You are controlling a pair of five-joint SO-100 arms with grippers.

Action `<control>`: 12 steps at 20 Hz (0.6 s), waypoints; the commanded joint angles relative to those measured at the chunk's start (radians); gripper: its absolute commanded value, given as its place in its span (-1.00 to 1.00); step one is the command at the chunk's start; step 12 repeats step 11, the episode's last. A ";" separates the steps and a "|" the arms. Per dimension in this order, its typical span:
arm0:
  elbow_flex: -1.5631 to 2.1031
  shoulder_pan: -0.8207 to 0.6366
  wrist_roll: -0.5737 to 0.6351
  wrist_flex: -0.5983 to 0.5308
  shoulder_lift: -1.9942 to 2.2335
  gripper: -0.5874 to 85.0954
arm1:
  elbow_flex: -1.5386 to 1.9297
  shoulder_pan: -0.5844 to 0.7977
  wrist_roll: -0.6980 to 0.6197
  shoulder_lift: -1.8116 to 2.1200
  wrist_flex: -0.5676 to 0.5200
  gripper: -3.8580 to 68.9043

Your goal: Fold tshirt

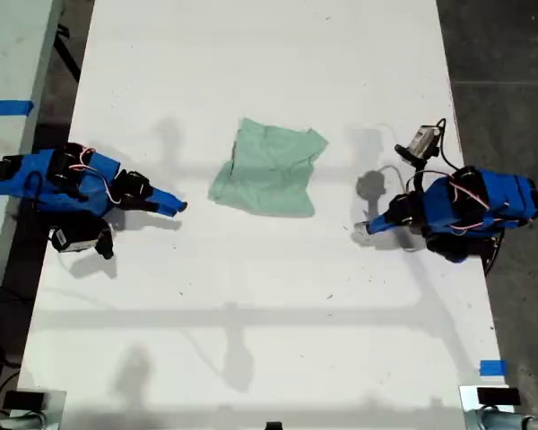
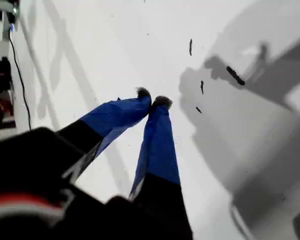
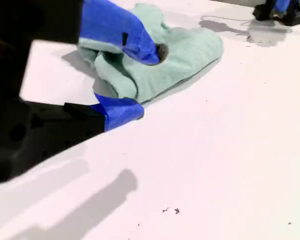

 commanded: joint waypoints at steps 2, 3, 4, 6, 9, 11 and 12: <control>0.012 0.002 0.035 0.002 0.107 -0.61 | 0.011 0.008 -0.591 0.008 0.012 -0.80; 0.012 0.002 0.035 0.002 0.107 -0.61 | 0.011 0.008 -0.588 0.008 0.012 -0.80; 0.012 0.002 0.035 0.002 0.107 -0.61 | 0.011 0.009 -0.588 0.008 0.012 -0.80; 0.012 0.002 0.035 0.002 0.107 -0.61 | 0.011 0.009 -0.588 0.008 0.012 -0.80; 0.012 0.002 0.034 0.002 0.107 -0.61 | 0.011 0.009 -0.588 0.008 0.012 -0.80; 0.012 0.000 0.034 0.002 0.107 -0.61 | 0.011 0.009 -0.588 0.008 0.012 -0.80; 0.012 0.000 0.034 0.002 0.107 -0.61 | 0.011 0.009 -0.588 0.008 0.012 -0.80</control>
